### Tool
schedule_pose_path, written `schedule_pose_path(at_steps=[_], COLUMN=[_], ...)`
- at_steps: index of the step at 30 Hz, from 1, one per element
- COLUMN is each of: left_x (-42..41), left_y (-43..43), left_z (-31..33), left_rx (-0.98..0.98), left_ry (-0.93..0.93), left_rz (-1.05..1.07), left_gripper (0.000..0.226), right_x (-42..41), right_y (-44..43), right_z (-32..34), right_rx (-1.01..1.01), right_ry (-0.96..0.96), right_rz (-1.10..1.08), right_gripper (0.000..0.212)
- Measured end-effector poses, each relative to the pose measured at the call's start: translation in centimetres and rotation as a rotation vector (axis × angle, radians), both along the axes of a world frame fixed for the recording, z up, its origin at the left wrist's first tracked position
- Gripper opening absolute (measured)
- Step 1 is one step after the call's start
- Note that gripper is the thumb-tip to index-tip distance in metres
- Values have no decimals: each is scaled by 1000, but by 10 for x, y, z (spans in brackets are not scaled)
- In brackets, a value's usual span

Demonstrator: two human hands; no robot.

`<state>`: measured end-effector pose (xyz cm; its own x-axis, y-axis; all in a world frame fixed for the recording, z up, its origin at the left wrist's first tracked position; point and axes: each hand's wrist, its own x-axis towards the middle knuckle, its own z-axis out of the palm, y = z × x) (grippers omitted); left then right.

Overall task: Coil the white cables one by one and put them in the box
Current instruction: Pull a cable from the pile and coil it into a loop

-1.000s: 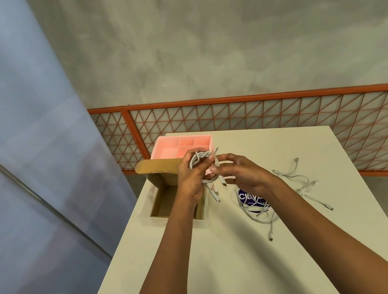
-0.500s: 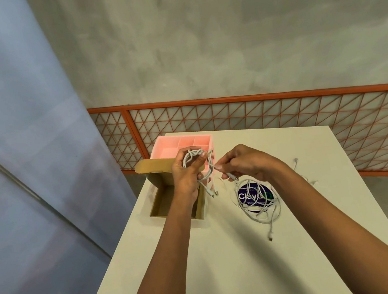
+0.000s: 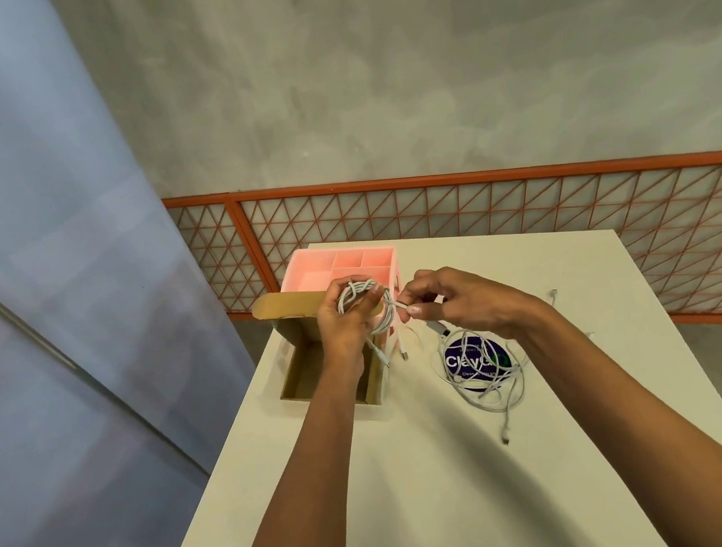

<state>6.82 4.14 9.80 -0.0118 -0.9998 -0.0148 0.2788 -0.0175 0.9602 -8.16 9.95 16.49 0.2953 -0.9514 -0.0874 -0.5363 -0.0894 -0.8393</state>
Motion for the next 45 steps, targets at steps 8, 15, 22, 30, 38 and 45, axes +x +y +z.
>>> schedule_pose_path(at_steps=[8, 15, 22, 30, 38, 45], left_x=[7, 16, 13, 5, -1, -3], left_y=[-3, -3, -4, 1, 7, 7], left_z=[-1, 6, 17, 22, 20, 25], left_rx=[111, 29, -138, -214, -215, -230], left_ry=[134, -92, -276, -220, -208, -188], left_rz=[-105, -417, -498, -354, -322, -283], left_gripper=[20, 25, 16, 14, 14, 16], right_x=[-23, -35, -38, -33, -17, 0], right_y=[-3, -5, -11, -8, -13, -14], right_z=[-7, -11, -11, -39, -64, -57], right_rx=[96, 105, -25, -141, -266, -152], right_ry=[-191, -308, -329, -417, -405, -691], right_rz=[-100, -229, -316, -427, -483, -519], right_gripper=[20, 15, 14, 12, 13, 16])
